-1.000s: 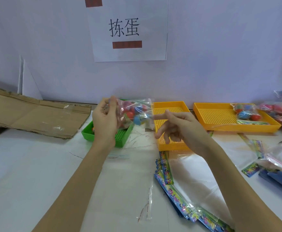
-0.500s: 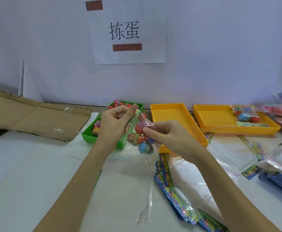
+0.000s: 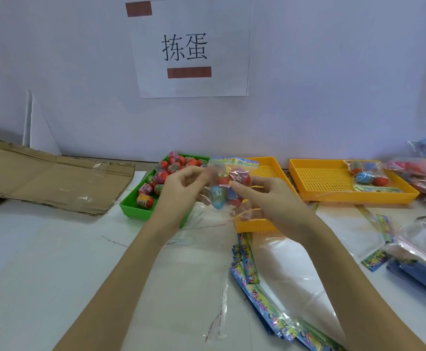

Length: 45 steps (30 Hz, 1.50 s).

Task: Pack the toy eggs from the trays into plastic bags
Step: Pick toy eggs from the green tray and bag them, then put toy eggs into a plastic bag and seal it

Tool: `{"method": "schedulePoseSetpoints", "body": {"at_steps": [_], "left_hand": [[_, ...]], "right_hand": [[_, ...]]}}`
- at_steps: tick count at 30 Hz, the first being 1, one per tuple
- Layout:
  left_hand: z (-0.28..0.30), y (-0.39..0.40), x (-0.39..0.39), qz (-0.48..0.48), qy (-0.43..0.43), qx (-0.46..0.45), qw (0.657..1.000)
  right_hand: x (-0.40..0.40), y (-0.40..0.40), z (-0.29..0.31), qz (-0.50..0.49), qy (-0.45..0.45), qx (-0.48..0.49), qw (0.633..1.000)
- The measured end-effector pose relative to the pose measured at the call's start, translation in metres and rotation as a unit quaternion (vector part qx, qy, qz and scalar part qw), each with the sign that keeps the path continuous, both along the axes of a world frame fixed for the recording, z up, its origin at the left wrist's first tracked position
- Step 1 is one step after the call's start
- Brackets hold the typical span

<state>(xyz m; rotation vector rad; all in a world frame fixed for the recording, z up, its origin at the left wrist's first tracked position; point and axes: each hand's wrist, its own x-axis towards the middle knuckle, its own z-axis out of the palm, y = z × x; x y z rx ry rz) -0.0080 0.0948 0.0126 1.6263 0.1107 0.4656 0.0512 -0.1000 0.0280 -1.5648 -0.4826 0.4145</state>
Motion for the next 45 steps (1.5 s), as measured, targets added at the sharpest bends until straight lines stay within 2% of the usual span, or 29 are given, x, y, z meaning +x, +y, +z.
{"method": "schedulePoseSetpoints", "body": {"at_steps": [1,2,4,5,8,10,12,13,14,16,20,23,27,30,32,33,38,39,43,45], "left_hand": [[0.0,-0.001,0.0,0.014,0.008,-0.015,1.0],[-0.001,-0.003,0.001,0.03,0.012,-0.011,0.999],[-0.004,-0.008,0.0,0.038,0.008,0.065,0.997],[-0.006,-0.012,0.0,0.017,-0.001,0.114,0.993],[-0.011,-0.031,-0.005,-0.111,-0.046,0.255,0.959],[-0.015,-0.044,-0.009,-0.189,-0.073,0.383,0.901],[-0.019,-0.055,-0.012,-0.216,-0.091,0.516,0.824],[-0.019,-0.057,-0.013,-0.214,-0.096,0.557,0.797],[-0.018,-0.058,-0.013,-0.211,-0.097,0.578,0.782],[-0.015,-0.056,-0.012,-0.208,-0.093,0.587,0.777],[-0.016,-0.05,-0.01,-0.216,-0.079,0.523,0.82],[-0.016,-0.045,-0.01,-0.202,-0.044,0.428,0.88],[-0.008,-0.031,-0.005,-0.114,0.015,0.277,0.954],[-0.004,-0.021,0.0,-0.059,0.064,0.08,0.993],[-0.002,-0.02,0.0,-0.053,0.083,-0.065,0.993],[-0.001,-0.02,0.0,-0.053,0.089,-0.096,0.99],[0.001,-0.021,0.004,-0.086,0.091,-0.191,0.973],[0.002,-0.019,0.005,-0.098,0.097,-0.187,0.973],[-0.002,-0.017,0.003,-0.045,0.101,-0.02,0.994],[-0.007,-0.016,0.002,-0.025,0.07,-0.028,0.997]], "right_hand": [[0.004,-0.003,0.002,-0.041,-0.002,0.049,0.998],[0.007,-0.006,0.005,-0.086,0.014,0.142,0.986],[0.013,-0.012,0.009,-0.108,0.079,0.323,0.937],[0.015,-0.014,0.01,-0.099,0.107,0.352,0.925],[0.014,-0.011,0.007,-0.082,0.111,0.276,0.951],[0.014,-0.011,0.005,-0.085,0.096,0.261,0.957],[0.014,-0.014,0.005,-0.088,0.09,0.26,0.957],[0.015,-0.016,0.005,-0.093,0.09,0.249,0.96],[0.016,-0.018,0.005,-0.1,0.09,0.237,0.962],[0.017,-0.02,0.003,-0.112,0.095,0.216,0.965],[0.018,-0.019,0.001,-0.116,0.094,0.177,0.973],[0.019,-0.019,0.001,-0.102,0.076,0.139,0.982],[0.021,-0.019,0.001,-0.072,0.054,0.084,0.992],[0.022,-0.021,0.002,-0.016,0.015,0.054,0.998],[0.02,-0.021,-0.002,0.01,-0.027,0.032,0.999],[0.02,-0.02,-0.004,0.01,-0.034,0.034,0.999],[0.019,-0.018,-0.009,-0.081,-0.011,0.042,0.996],[0.019,-0.018,-0.009,-0.099,-0.015,0.036,0.994],[0.019,-0.018,-0.008,-0.126,-0.023,0.03,0.991],[0.018,-0.017,-0.008,-0.124,-0.037,0.016,0.991]]}}
